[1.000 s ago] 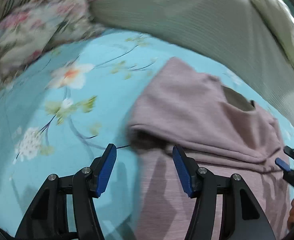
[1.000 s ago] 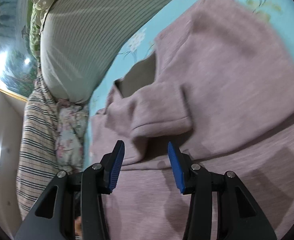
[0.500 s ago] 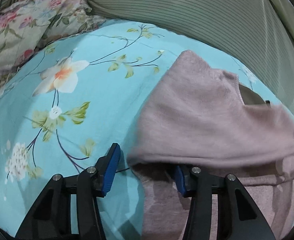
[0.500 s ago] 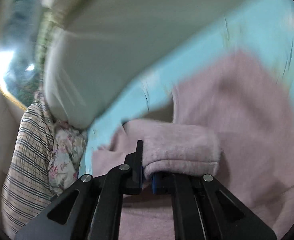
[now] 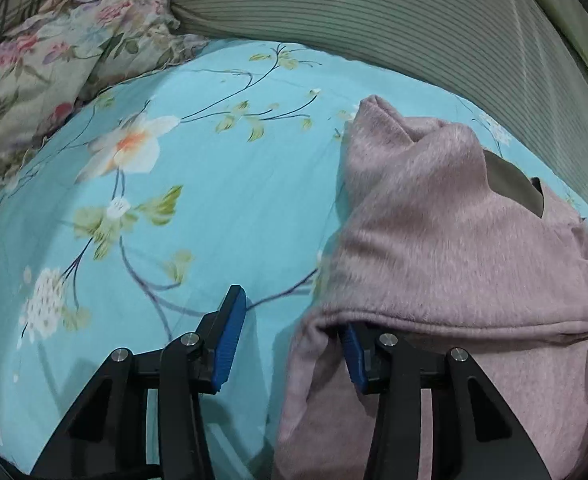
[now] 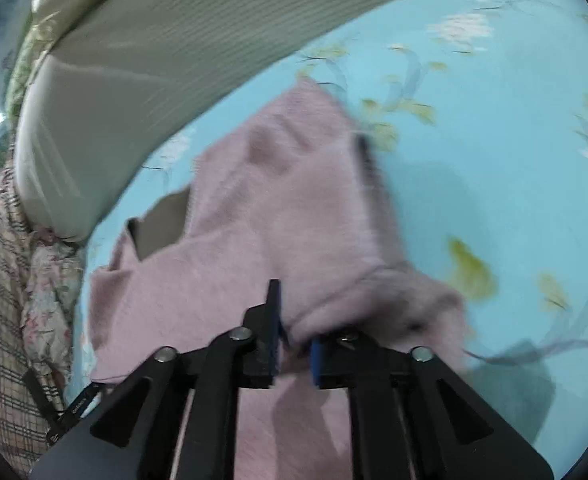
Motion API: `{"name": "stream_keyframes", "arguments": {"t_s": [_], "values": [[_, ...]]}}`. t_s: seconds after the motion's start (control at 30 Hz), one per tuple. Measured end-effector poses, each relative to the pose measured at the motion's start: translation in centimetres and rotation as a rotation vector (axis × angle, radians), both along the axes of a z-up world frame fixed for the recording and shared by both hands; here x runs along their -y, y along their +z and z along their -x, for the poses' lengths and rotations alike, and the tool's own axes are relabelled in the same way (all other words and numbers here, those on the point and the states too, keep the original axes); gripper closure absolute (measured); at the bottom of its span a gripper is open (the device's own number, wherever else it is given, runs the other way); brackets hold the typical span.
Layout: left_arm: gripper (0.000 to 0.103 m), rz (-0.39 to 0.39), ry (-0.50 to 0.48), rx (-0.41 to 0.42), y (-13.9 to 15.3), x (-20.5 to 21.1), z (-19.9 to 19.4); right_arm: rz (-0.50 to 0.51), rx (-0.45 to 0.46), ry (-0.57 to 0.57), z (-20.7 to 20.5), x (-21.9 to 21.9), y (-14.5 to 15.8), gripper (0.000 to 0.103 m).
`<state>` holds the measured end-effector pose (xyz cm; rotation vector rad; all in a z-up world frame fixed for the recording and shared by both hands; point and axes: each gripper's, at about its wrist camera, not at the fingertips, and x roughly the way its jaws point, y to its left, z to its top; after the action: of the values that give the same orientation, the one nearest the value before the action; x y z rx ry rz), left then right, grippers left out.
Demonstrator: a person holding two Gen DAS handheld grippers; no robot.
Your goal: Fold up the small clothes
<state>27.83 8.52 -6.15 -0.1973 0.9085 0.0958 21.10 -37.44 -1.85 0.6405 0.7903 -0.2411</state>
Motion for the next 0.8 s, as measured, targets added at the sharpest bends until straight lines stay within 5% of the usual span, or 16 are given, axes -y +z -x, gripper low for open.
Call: {"name": "stream_keyframes", "arguments": {"t_s": [0.1,0.17,0.33,0.43,0.63,0.8], "values": [[0.057,0.033,0.020,0.020,0.0,-0.7,0.8,0.091,0.039,-0.046,2.9,-1.0,2.1,0.050],[0.057,0.048,0.041,0.029,0.0,-1.0,1.1,0.127,0.093,0.014,3.4,-3.0,3.7,0.045],[0.056,0.060,0.058,0.050,0.0,-1.2,1.8,-0.019,0.110,0.466,-5.6,-10.0,5.3,0.043],[0.055,0.099,0.065,0.064,-0.2,-1.7,2.0,-0.073,0.074,0.690,-13.7,-14.9,4.8,0.029],[0.055,0.116,0.064,0.087,-0.5,-1.9,2.2,-0.019,-0.080,0.905,-27.1,-22.8,2.0,0.027],[0.055,0.143,0.061,0.104,-0.7,-2.3,2.3,-0.135,-0.408,1.139,-31.2,-27.2,-3.8,0.027]]}}
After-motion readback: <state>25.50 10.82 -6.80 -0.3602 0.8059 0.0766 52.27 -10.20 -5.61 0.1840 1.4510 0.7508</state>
